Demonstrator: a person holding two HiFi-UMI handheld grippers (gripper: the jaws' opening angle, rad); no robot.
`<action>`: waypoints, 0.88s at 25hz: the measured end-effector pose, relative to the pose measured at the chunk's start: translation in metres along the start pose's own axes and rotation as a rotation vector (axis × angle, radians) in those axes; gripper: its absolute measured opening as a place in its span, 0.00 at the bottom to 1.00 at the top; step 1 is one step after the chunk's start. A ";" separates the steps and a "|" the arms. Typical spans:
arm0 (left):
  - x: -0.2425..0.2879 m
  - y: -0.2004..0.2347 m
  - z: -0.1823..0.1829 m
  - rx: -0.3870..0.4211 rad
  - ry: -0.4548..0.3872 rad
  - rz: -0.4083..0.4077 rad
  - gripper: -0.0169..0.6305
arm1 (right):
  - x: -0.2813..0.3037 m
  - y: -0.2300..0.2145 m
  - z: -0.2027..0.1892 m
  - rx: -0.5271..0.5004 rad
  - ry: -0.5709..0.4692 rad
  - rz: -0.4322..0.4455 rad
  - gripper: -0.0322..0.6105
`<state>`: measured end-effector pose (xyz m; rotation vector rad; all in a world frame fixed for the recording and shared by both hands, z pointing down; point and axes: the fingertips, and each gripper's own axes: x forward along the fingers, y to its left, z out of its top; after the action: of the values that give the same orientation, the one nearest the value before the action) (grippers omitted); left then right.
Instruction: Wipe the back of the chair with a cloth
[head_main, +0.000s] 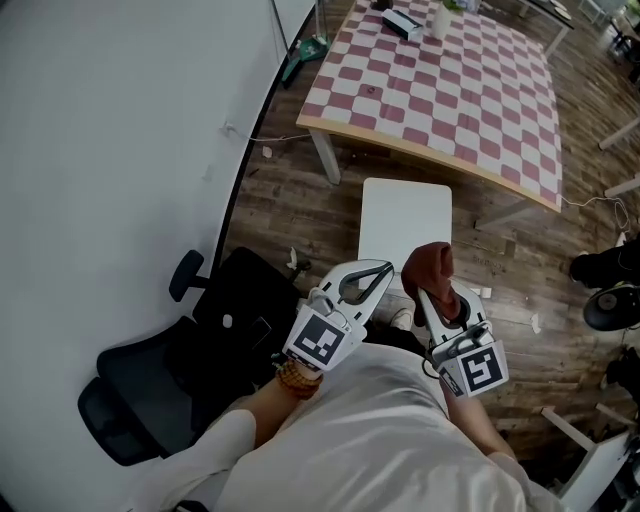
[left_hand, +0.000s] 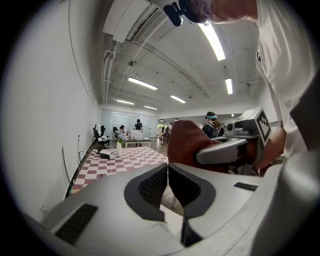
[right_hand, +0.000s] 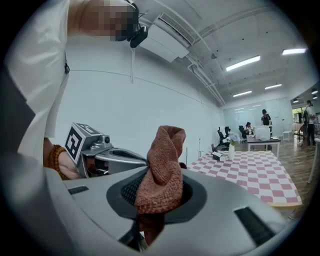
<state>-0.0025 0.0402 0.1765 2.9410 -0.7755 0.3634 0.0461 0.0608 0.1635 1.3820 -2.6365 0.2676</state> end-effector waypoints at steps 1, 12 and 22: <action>0.002 0.000 -0.008 0.014 0.034 -0.013 0.09 | 0.003 -0.003 -0.003 -0.005 0.015 0.014 0.17; 0.013 0.001 -0.120 0.270 0.452 -0.250 0.20 | 0.064 -0.036 -0.095 -0.130 0.412 0.229 0.17; 0.010 -0.014 -0.224 0.400 0.784 -0.455 0.31 | 0.115 -0.044 -0.231 -0.362 0.804 0.556 0.18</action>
<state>-0.0333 0.0780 0.3960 2.7589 0.0779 1.6164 0.0298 -0.0034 0.4166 0.2921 -2.1452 0.3021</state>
